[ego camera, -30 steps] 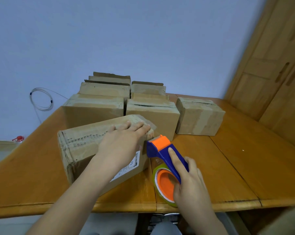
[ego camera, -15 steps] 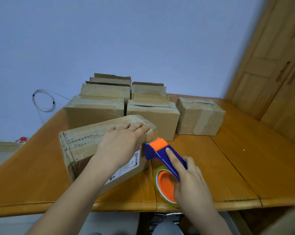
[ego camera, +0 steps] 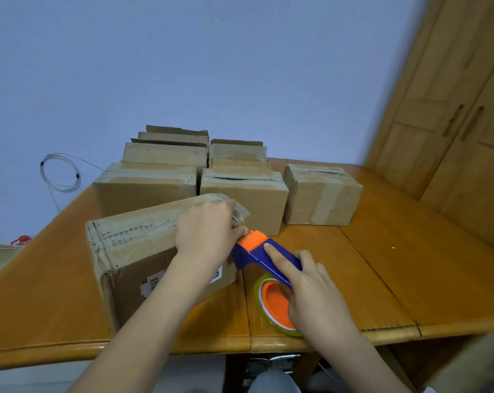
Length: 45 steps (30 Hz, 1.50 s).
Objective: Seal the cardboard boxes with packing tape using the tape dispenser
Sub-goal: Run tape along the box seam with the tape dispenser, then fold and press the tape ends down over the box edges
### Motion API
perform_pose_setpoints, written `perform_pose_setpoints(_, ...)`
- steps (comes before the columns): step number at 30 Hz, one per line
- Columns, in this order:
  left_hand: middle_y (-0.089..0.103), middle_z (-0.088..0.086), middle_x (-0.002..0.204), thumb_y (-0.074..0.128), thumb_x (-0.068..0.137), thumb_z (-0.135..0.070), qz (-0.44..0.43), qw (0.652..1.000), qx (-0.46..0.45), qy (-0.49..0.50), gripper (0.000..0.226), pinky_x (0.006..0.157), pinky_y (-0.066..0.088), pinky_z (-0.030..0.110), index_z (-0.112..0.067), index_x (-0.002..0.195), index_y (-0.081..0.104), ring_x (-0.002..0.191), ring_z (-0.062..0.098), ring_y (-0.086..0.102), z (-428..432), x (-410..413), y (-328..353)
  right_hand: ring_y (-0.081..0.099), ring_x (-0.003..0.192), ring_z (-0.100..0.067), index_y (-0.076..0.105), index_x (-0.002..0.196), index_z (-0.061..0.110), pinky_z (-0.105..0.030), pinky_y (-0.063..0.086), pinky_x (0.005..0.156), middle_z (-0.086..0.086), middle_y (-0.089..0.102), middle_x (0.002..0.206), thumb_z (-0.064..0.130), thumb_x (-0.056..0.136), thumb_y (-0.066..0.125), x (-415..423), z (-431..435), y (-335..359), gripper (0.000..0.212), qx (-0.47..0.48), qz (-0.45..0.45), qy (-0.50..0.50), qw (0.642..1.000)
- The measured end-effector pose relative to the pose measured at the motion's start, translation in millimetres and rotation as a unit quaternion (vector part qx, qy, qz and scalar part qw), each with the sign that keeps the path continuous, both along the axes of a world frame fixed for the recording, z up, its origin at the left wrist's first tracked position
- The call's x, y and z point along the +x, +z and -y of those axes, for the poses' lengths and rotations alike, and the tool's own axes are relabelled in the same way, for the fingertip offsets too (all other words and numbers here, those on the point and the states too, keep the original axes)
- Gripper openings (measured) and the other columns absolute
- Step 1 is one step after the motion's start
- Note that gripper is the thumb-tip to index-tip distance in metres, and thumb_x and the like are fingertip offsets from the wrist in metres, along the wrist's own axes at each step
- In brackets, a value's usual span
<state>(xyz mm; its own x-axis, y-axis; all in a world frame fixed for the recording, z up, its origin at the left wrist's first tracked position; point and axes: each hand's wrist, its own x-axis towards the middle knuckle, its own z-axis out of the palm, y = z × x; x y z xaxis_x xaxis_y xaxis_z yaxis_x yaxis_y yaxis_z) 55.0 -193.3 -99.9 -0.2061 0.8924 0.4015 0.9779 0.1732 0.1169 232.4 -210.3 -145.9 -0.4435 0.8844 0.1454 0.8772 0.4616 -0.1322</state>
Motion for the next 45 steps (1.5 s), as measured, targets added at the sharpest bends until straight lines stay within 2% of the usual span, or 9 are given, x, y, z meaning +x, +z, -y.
perform_pose_setpoints(16, 0.067, -0.001, 0.105, 0.05, 0.093, -0.055, -0.029, 0.999, 0.042, 0.0, 0.043, 0.058, 0.039, 0.028, -0.03, 0.128, 0.053, 0.097, 0.02, 0.062, -0.4, -3.5, -6.3, 0.035, 0.115, -0.025, -0.014, 0.147, 0.041, -0.035, 0.037, 0.096, -0.009, 0.022, 0.14, 0.021, 0.098, 0.045, 9.0, -12.4, 28.5, 0.079, 0.096, 0.128, 0.022, 0.987)
perform_pose_setpoints(20, 0.068, -0.001, 0.107, 0.052, 0.093, -0.052, -0.017, 0.998, 0.055, -0.009, 0.043, 0.057, 0.042, 0.027, -0.03, 0.13, 0.053, 0.094, 0.02, 0.063, 3.0, -9.1, -6.0, 0.035, 0.116, -0.03, -0.002, 0.149, 0.041, -0.04, 0.034, 0.096, -0.009, 0.027, 0.136, 0.027, 0.099, 0.044, 12.1, -10.4, 23.6, 0.069, 0.07, 0.212, 0.061, 0.973)
perform_pose_setpoints(24, 0.067, -0.004, 0.098, 0.05, 0.094, -0.051, -0.036, 0.997, 0.061, -0.018, 0.043, 0.047, 0.03, 0.024, -0.029, 0.132, 0.051, 0.079, 0.015, 0.057, 3.8, -9.8, -7.2, 0.041, 0.109, -0.025, 0.002, 0.147, 0.049, -0.035, 0.039, 0.094, -0.005, 0.035, 0.13, 0.019, 0.093, 0.048, 43.7, -18.6, 48.2, 0.077, 0.135, 0.103, -0.026, 0.985)
perform_pose_setpoints(26, 0.068, -0.003, 0.095, 0.052, 0.093, -0.051, -0.018, 0.998, 0.054, -0.026, 0.044, 0.05, 0.039, 0.027, -0.027, 0.13, 0.054, 0.081, 0.017, 0.06, 2.5, -11.2, -5.6, 0.044, 0.104, -0.027, 0.016, 0.145, 0.05, -0.036, 0.041, 0.088, -0.004, 0.041, 0.124, 0.005, 0.086, 0.048, 55.9, -28.5, 60.7, 0.081, 0.139, 0.039, -0.037, 0.989)
perform_pose_setpoints(31, 0.069, -0.005, 0.093, 0.053, 0.09, -0.057, -0.013, 0.996, 0.061, -0.059, 0.054, 0.055, 0.047, 0.026, -0.031, 0.136, 0.049, 0.085, 0.015, 0.064, 5.5, -19.6, -7.9, 0.055, 0.104, -0.016, 0.041, 0.138, 0.043, -0.023, 0.049, 0.075, 0.003, 0.055, 0.12, -0.013, 0.082, 0.047, 64.7, -60.1, 40.6, 0.08, -0.07, -0.144, -0.011, 0.987)
perform_pose_setpoints(36, 0.069, -0.009, 0.113, 0.055, 0.085, -0.062, 0.013, 0.992, 0.037, -0.122, 0.067, 0.067, 0.05, 0.024, -0.038, 0.144, 0.038, 0.1, 0.011, 0.063, 13.0, -41.5, -3.0, 0.057, 0.058, -0.012, 0.049, 0.113, 0.009, -0.02, 0.044, 0.048, -0.009, 0.062, 0.083, -0.007, 0.078, 0.066, 60.5, -97.7, 7.4, 0.043, -0.305, -0.2, -0.098, 0.926)
perform_pose_setpoints(39, 0.067, -0.015, 0.119, 0.059, 0.082, -0.061, 0.007, 0.983, 0.023, -0.182, 0.068, 0.063, 0.038, 0.013, -0.039, 0.143, 0.038, 0.102, 0.006, 0.061, 20.9, -48.7, 3.0, 0.063, 0.072, -0.017, 0.058, 0.1, 0.01, -0.021, 0.049, 0.058, -0.008, 0.067, 0.085, -0.003, 0.076, 0.069, 55.9, -110.7, 1.3, 0.03, -0.32, -0.213, -0.087, 0.919)
perform_pose_setpoints(42, 0.062, -0.023, 0.123, 0.069, 0.078, -0.054, 0.072, 0.964, -0.023, -0.255, 0.073, 0.084, 0.046, 0.02, -0.044, 0.141, 0.032, 0.106, -0.006, 0.056, 25.7, -58.4, 6.7, 0.064, 0.082, -0.019, 0.066, 0.093, 0.014, -0.019, 0.048, 0.064, -0.002, 0.068, 0.086, 0.007, 0.079, 0.071, 48.4, -123.4, 1.0, 0.016, -0.252, -0.144, -0.054, 0.956)
perform_pose_setpoints(45, 0.055, -0.032, 0.123, 0.073, 0.078, -0.045, 0.126, 0.941, -0.075, -0.304, 0.078, 0.089, 0.038, 0.012, -0.055, 0.136, 0.022, 0.105, -0.021, 0.043, 29.2, -68.1, 6.5, 0.054, 0.114, -0.022, 0.064, 0.118, 0.026, -0.035, 0.04, 0.093, 0.002, 0.063, 0.115, 0.018, 0.082, 0.069, 40.8, -129.1, -4.7, 0.037, -0.107, -0.023, -0.111, 0.988)
